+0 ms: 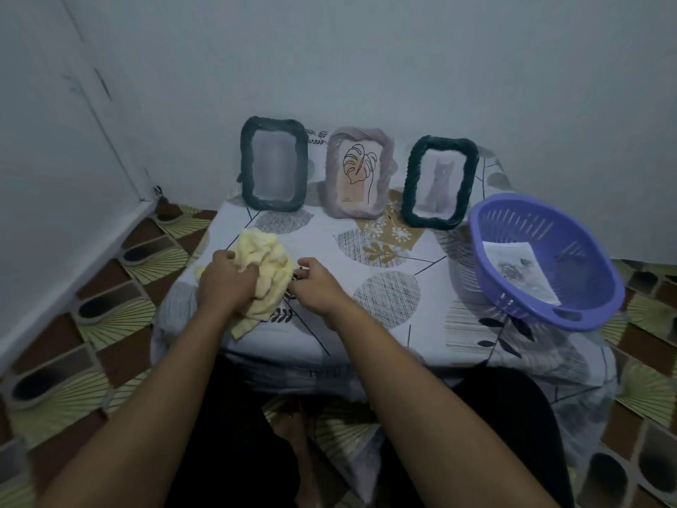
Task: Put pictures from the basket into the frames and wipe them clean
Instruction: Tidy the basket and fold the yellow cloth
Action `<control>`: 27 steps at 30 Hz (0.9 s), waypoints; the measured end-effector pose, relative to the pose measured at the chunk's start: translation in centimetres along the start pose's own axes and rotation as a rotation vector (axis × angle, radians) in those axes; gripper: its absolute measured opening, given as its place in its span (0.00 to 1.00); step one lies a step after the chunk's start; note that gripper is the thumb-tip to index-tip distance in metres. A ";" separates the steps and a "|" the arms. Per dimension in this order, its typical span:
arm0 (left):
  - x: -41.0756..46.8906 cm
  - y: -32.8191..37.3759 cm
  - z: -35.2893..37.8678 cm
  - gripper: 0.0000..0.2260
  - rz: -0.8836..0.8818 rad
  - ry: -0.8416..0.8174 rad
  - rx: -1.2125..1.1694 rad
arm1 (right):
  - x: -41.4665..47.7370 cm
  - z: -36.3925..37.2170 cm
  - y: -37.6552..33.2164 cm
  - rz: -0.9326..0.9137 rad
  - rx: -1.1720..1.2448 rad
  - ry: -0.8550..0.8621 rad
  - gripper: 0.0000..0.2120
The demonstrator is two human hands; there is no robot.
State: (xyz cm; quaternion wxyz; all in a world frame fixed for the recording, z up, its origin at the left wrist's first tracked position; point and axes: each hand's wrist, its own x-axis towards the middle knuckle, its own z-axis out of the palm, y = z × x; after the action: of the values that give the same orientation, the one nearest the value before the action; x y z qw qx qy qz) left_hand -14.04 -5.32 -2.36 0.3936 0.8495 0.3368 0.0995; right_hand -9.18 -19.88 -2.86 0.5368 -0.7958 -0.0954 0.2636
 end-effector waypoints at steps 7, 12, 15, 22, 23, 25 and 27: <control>-0.6 0.7 -0.3 0.09 0.001 -0.185 -0.468 | 0.3 -0.3 0.3 -0.075 0.205 -0.001 0.21; -1.9 3.2 -0.3 0.08 0.116 -0.393 -0.618 | -0.9 -3.0 0.8 -0.180 0.123 0.132 0.04; -2.2 4.6 -0.4 0.12 0.160 -0.376 -0.620 | -2.0 -5.7 1.0 -0.228 0.080 0.310 0.08; -2.2 7.0 0.0 0.13 0.262 -0.472 -0.353 | -4.2 -10.4 0.2 -0.298 0.310 0.400 0.09; -2.4 7.4 0.2 0.10 0.287 -0.481 -0.311 | -4.4 -10.8 0.0 -0.302 0.337 0.429 0.09; -2.4 7.9 0.5 0.09 0.309 -0.466 -0.253 | -4.6 -11.5 -0.4 -0.294 0.379 0.486 0.09; -2.2 8.3 0.5 0.11 0.295 -0.461 -0.294 | -4.7 -12.1 -0.6 -0.290 0.377 0.529 0.08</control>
State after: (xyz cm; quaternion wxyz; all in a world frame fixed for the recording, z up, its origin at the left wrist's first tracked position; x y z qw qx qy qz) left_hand -11.40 -10.94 3.63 0.5595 0.8235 0.0937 0.0078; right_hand -6.80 -31.40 2.61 0.7122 -0.7016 -0.0147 -0.0175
